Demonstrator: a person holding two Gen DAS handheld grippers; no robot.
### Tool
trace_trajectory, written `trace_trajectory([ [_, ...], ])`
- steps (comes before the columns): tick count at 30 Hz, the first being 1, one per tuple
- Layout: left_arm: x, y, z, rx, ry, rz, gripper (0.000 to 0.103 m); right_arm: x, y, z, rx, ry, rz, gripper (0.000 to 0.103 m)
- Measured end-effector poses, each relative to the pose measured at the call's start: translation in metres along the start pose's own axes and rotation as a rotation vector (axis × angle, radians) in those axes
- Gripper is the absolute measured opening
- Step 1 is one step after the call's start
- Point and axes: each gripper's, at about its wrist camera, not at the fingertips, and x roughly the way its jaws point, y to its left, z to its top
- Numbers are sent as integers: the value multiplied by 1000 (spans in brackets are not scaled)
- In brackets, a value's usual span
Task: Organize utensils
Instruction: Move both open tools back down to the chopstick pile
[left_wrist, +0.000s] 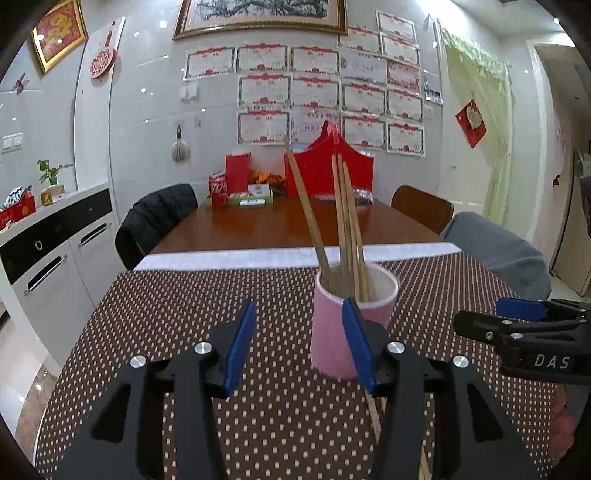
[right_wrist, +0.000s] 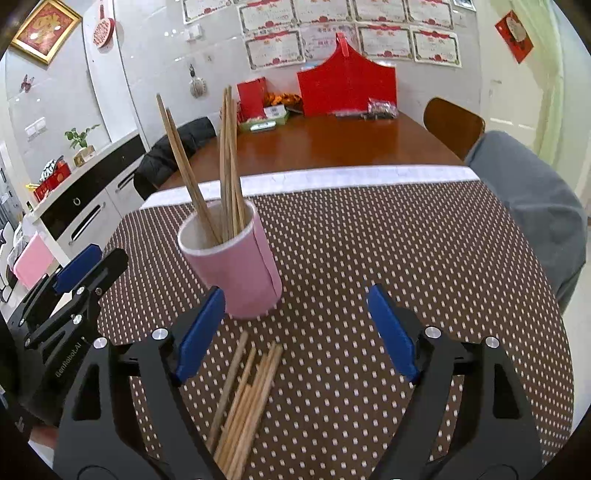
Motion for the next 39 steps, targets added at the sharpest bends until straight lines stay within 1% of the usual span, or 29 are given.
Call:
trace_trajectory([
  [2,-3,0,-6,-2,10,6,49,-1,-3,-7,10,19,-5,81],
  [8,-3,-2,-26,-15,101,-12,49,5,-9,-31,26,89,-30,83],
  [11,0,-3,-38,-5,153,-35,49,11,-11,-46,20,138,-43,83],
  [16,5,-3,-52,11,220,-48,49,22,-10,-71,21,206,-63,83],
  [21,10,0,-65,-3,283,-66,49,29,-1,-92,7,276,-51,83],
  [25,10,2,-70,-22,309,-115,49,24,10,-99,-35,255,-70,84],
  [27,11,3,-73,-18,312,-117,49,25,14,-103,-44,259,-76,86],
  [29,12,2,-75,-13,315,-123,49,26,20,-105,-45,244,-92,87],
  [33,12,2,-82,-12,329,-145,49,30,17,-102,-17,245,-97,88],
  [36,11,1,-83,0,320,-153,49,32,17,-100,-3,249,-84,88],
  [39,11,1,-84,11,310,-157,49,35,22,-99,-15,247,-103,91],
])
